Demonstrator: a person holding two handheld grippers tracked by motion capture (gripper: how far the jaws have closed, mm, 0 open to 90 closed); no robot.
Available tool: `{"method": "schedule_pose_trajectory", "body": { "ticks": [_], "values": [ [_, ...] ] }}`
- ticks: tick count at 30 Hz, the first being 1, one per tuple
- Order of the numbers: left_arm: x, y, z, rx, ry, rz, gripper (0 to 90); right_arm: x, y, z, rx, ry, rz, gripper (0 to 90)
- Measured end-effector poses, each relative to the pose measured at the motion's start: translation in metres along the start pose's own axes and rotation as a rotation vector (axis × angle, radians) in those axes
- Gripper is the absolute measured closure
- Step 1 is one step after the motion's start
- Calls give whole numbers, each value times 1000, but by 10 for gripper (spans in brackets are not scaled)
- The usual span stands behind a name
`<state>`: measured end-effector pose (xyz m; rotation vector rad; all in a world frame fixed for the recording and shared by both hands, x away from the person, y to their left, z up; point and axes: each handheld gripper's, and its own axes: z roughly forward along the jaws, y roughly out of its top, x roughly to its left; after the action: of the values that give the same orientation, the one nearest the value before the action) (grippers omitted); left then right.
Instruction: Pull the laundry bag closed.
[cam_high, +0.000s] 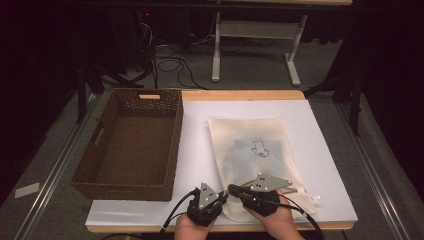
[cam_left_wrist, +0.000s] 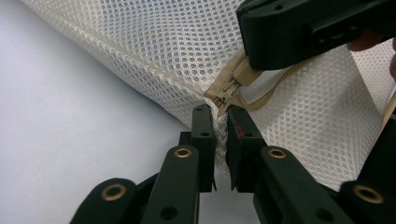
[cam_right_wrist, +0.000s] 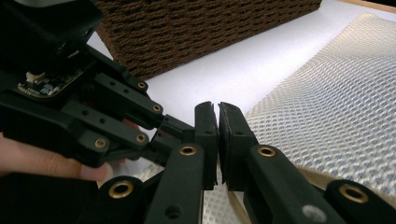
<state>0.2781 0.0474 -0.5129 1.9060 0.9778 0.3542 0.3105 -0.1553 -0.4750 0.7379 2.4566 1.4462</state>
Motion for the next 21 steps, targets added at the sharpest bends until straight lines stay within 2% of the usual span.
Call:
{"method": "schedule_pose_trajectory", "body": {
  "ticks": [2, 10, 21],
  "values": [
    [-1, 0, -1, -10, 11, 4, 838, 1, -1, -2, 2, -2, -10, 881],
    [-5, 0, -2, -8, 54, 57, 840, -1, -10, -5, 14, 11, 23, 874],
    [-7, 0, -1, -12, 68, 78, 839, -3, -15, 0, 44, 22, 37, 854]
  ]
}}
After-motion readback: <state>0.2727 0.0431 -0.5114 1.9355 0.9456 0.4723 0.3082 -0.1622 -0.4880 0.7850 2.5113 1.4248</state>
